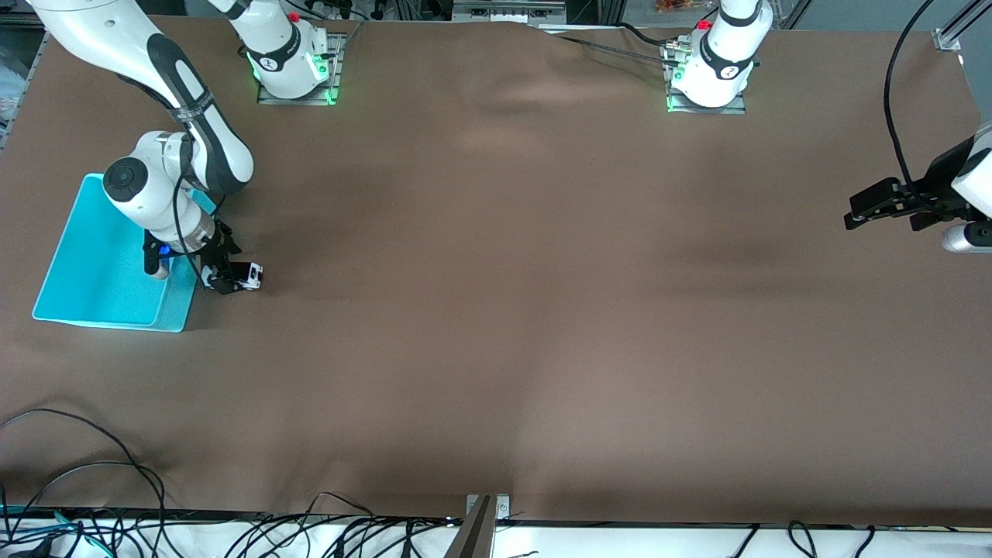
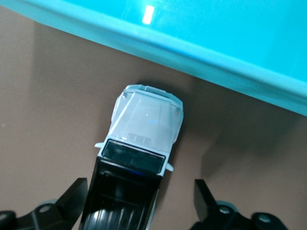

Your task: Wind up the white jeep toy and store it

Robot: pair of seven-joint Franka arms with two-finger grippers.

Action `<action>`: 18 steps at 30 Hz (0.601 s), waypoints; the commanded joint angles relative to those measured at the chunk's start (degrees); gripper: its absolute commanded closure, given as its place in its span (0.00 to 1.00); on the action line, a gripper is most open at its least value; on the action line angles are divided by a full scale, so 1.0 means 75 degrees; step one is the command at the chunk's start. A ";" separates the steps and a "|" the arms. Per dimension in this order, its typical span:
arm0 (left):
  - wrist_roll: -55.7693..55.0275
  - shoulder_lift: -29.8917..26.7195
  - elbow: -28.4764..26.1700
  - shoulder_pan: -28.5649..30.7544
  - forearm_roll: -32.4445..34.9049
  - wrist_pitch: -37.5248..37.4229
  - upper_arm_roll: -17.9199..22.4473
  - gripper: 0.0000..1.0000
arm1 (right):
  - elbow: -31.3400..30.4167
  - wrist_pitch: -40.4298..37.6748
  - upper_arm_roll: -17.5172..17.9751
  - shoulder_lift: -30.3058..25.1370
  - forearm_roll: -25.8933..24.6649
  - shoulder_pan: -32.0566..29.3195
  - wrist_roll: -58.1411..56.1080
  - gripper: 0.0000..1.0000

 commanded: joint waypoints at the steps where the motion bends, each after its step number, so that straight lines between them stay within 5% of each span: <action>1: 0.0190 -0.0085 -0.0083 0.0028 0.0050 -0.0049 -0.0006 0.00 | 0.0136 0.0077 0.0037 0.0064 -0.0027 -0.0098 0.0169 0.50; 7: 0.0190 -0.0085 -0.0083 0.0028 0.0050 -0.0049 -0.0006 0.00 | 0.0195 0.0053 0.0036 -0.0042 -0.0015 -0.0099 0.0180 0.99; 18: 0.0190 -0.0085 -0.0083 0.0039 0.0050 -0.0049 -0.0006 0.00 | 0.0289 -0.0637 0.0071 -0.0826 -0.0003 -0.0239 0.0649 1.00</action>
